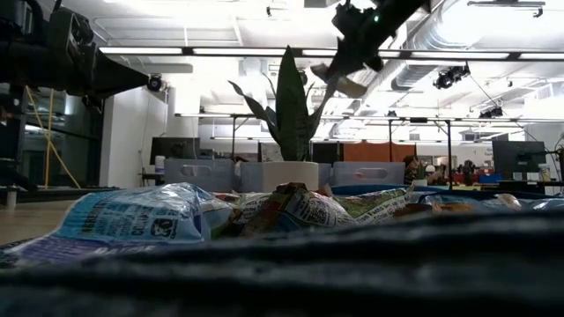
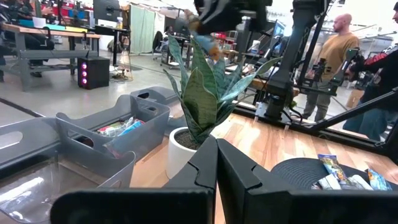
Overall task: Pick and place Granola Bars by type
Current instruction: Put the orange granola bar into the right black bin
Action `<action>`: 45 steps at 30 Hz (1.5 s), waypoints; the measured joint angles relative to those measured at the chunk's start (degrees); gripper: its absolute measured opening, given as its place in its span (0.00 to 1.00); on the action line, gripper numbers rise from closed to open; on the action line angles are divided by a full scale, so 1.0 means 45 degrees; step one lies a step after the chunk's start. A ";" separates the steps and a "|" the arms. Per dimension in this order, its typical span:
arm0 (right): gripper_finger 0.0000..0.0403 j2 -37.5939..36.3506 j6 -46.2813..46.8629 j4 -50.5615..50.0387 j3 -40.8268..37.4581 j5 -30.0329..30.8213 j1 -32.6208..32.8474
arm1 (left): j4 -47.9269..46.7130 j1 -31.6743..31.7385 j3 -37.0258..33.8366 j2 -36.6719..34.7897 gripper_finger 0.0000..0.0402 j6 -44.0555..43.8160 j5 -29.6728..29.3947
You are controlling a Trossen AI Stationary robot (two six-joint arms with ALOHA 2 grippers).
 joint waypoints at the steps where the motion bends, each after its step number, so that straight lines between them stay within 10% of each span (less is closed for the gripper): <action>1: 0.10 0.0124 -0.0018 0.0040 0.0000 -0.0178 -0.0240 | 0.0005 0.0000 -0.0001 -0.0001 0.00 0.0000 0.0000; 23: 0.10 0.3882 0.2112 -0.0667 -0.0005 -0.0623 -0.3220 | 0.0003 0.0000 0.0002 -0.0002 0.00 0.0004 0.0000; 45: 0.13 0.4353 0.3095 -0.1707 -0.1030 -0.0457 -0.4017 | 0.0005 0.0004 0.0003 0.0000 0.00 -0.0001 -0.0005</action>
